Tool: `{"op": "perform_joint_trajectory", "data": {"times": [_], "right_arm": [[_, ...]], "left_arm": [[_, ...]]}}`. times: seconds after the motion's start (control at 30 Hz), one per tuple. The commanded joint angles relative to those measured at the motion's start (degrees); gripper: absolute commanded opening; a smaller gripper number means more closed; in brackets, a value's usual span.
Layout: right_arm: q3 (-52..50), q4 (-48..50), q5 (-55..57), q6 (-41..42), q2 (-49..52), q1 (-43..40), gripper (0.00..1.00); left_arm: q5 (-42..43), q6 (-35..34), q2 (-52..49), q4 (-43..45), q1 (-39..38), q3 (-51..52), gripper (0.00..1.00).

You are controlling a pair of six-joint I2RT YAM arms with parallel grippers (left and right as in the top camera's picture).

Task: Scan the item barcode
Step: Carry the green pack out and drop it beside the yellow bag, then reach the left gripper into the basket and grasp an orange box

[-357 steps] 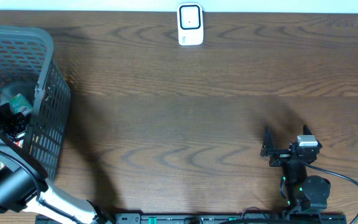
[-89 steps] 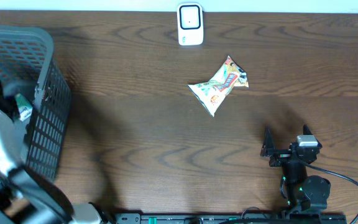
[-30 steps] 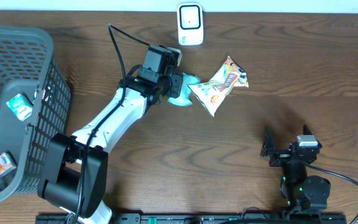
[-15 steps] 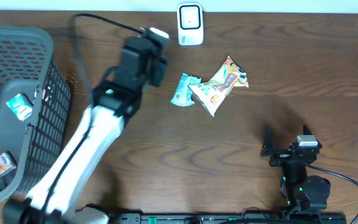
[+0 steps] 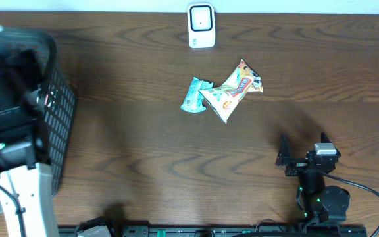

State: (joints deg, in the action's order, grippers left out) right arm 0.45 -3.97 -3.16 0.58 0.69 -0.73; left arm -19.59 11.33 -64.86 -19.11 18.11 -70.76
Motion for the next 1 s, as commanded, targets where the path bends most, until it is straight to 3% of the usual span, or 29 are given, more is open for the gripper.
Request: {"op": "perform_joint_trajectory", "data": {"times": [0.0,0.2,0.4,0.53,0.7,0.97], "right_arm": [[-0.11,-0.15,-0.02,-0.66,-0.31,0.09,0.99],[-0.11,-0.15,-0.02,-0.66,-0.31,0.09,0.99],[-0.11,-0.15,-0.02,-0.66,-0.31,0.09,0.99],[-0.11,-0.15,-0.02,-0.66,-0.31,0.09,0.99],[-0.11,-0.15,-0.02,-0.66,-0.31,0.09,0.99],[-0.11,-0.15,-0.02,-0.66,-0.31,0.09,0.99]], "left_arm": [[1.86,-2.01,-0.66,-4.2,7.72,-1.05,0.97],[2.45,-2.03,-5.97,-13.73,18.62,-1.05,0.98],[2.45,-2.05,-12.63,-22.43,24.57,-1.03,0.98],[2.45,-2.75,-16.92,-25.16,26.58,-1.01,0.97],[2.45,-11.37,-21.11,-27.45,27.1,-0.96,0.98],[2.4,-11.47,-28.89,-30.05,27.1,-0.24,0.98]]}}
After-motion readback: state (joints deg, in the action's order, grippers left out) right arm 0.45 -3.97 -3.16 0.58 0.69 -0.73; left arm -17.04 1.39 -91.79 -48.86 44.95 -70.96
